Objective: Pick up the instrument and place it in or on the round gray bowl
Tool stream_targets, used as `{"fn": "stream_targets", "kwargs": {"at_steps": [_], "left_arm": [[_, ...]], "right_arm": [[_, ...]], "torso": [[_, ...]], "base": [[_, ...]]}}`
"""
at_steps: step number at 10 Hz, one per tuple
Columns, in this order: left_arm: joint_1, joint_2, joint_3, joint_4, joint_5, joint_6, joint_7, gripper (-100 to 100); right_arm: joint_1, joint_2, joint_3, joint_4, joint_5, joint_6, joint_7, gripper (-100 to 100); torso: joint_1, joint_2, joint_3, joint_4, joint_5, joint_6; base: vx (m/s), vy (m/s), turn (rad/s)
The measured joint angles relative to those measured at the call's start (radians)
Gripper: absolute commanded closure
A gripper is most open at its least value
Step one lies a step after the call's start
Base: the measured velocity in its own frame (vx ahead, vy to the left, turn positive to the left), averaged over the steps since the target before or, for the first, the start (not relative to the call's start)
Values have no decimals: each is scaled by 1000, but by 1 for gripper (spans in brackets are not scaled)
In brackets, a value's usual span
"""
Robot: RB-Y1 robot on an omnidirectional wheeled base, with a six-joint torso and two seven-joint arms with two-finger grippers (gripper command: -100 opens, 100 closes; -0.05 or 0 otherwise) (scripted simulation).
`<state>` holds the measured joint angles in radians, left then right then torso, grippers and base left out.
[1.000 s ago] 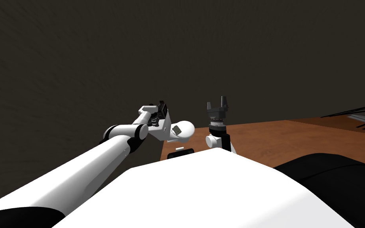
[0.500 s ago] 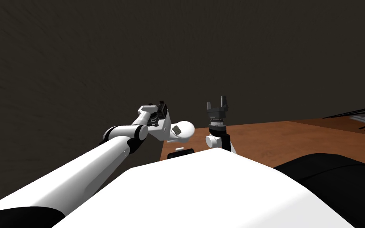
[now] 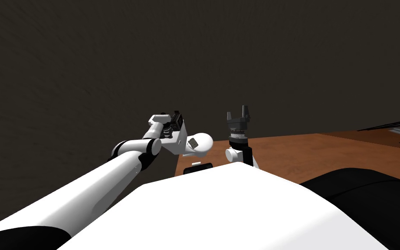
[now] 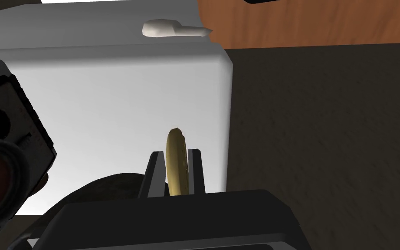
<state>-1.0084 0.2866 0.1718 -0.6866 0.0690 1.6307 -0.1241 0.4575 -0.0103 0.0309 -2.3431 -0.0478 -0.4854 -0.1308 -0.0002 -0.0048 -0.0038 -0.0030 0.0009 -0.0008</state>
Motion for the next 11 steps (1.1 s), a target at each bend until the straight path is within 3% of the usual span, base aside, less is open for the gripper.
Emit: {"fn": "stream_targets", "kwargs": {"at_steps": [2,3,4,11], "left_arm": [[20,2,8,-51,-4,34,-11,100],[21,3,9,-53,-4,37,-12,0],[21,2,9,-53,-4,36,-12,100],[-45,25,-12,-8,-15,116,-34,100]], "right_arm": [[0,0,0,0,0,0,0,0],[0,0,0,0,0,0,0,0],[0,0,0,0,0,0,0,0],[0,0,0,0,0,0,0,0]], "torso": [[0,0,0,0,0,0],[1,0,0,0,0,0],[2,0,0,0,0,0],[-7,7,4,1,-2,4]], "base": [[7,-23,13],[0,0,0],[-36,-32,-180],[-91,-85,-264]]}}
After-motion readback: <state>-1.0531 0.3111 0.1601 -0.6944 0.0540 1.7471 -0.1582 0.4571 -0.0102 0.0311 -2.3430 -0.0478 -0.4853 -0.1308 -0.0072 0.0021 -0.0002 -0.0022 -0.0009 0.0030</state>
